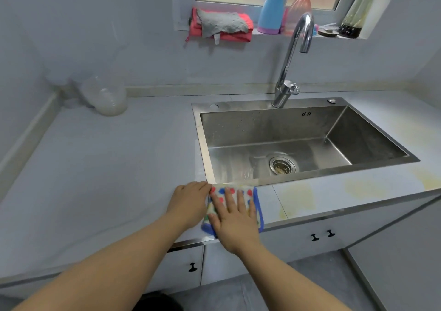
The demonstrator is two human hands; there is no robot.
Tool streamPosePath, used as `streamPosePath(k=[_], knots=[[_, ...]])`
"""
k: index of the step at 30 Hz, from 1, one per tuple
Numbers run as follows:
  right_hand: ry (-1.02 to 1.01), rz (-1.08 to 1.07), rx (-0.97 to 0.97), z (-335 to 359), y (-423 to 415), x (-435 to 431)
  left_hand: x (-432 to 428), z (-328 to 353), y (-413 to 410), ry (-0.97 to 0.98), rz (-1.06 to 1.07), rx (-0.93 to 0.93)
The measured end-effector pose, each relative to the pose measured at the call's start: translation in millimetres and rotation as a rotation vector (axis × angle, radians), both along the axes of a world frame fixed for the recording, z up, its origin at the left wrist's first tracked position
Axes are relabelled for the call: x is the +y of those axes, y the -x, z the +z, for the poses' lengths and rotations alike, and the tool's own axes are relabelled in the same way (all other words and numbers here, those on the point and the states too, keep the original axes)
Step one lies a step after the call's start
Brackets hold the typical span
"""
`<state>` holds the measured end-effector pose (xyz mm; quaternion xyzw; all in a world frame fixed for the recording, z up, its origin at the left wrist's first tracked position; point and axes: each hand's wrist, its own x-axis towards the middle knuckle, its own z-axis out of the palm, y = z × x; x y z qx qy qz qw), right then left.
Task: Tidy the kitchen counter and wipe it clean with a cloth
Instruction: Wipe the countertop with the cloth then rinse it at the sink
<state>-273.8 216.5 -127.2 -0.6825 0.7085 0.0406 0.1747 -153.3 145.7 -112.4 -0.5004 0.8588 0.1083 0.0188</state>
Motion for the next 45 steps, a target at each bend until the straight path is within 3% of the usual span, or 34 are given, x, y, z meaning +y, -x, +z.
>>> streamPosePath(k=[7,13,19,24,30,34,37,43,45], knots=[[-0.043,-0.209,0.077,7.0,41.8,-3.8,-5.2,-1.6,-9.1,-0.039,-0.087,-0.099],[-0.028,0.007,0.059,2.1,13.6,-0.9,-5.5,5.0,-6.3,-0.05,-0.088,-0.178],[-0.035,-0.195,0.078,2.8,26.1,-3.1,-3.8,3.1,-3.3,-0.022,-0.081,-0.176],[-0.043,0.011,0.054,1.4,14.1,-0.2,-3.3,4.4,-2.8,-0.018,-0.085,-0.193],[-0.049,-0.303,0.114,6.2,59.2,6.1,1.8,0.2,-2.0,-0.018,-0.071,-0.181],[-0.037,-0.056,0.004,2.0,-5.0,4.7,2.7,0.2,0.5,-0.004,-0.073,-0.192],[-0.043,0.022,0.025,2.5,7.3,1.6,1.0,4.0,-1.6,-0.004,-0.092,-0.216],[-0.055,-0.353,0.064,9.1,55.9,-2.6,0.9,2.4,-1.5,-0.018,-0.071,-0.181],[-0.043,-0.315,0.035,8.0,27.2,-4.0,2.3,-1.2,-0.2,-0.002,-0.052,-0.162]])
